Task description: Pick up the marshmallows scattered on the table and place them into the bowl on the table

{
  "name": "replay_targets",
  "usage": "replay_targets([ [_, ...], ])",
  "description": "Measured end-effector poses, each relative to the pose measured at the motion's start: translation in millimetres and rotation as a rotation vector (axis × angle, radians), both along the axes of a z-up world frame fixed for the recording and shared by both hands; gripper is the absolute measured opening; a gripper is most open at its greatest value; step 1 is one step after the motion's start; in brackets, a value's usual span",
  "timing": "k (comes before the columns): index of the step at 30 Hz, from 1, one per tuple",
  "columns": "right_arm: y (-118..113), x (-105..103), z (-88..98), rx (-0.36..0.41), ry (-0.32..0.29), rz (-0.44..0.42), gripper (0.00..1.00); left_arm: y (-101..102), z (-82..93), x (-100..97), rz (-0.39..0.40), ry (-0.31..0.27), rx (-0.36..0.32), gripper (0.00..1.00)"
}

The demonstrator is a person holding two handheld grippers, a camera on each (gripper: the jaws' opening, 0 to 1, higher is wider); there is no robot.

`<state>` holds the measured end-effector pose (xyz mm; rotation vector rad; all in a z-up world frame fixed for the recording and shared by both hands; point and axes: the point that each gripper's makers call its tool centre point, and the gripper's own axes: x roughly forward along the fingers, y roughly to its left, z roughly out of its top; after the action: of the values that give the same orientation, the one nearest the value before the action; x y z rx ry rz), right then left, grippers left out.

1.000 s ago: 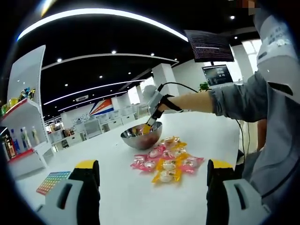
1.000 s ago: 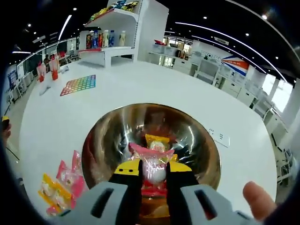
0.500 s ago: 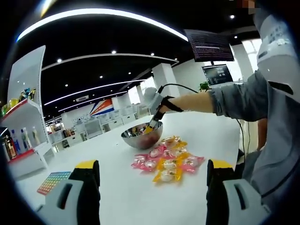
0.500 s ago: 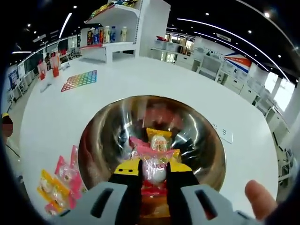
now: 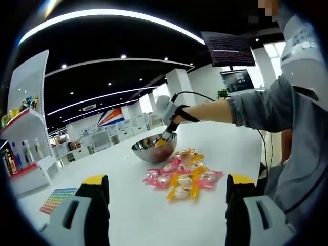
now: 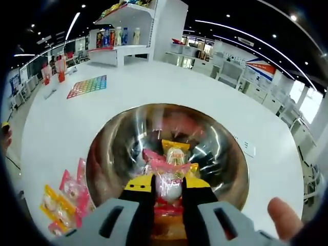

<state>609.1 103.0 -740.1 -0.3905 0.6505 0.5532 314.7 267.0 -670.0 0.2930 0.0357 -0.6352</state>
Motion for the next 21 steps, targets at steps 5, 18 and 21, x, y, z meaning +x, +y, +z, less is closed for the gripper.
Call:
replay_targets([
  [5,-4.2,-1.0,1.3,0.008,-0.002,-0.009,0.18,-4.9,0.7,-1.4,-0.016,0.001,-0.006,0.94],
  [18,-2.9,1.7,5.2,0.032,-0.032,0.003,0.25,-7.7,1.5,-1.8,-0.029,0.003,0.006,0.95],
  [21,0.2,2.9,7.2,0.066,-0.035,0.007,0.34,-9.8,3.5,-3.6,-0.043,0.006,-0.009,0.95],
])
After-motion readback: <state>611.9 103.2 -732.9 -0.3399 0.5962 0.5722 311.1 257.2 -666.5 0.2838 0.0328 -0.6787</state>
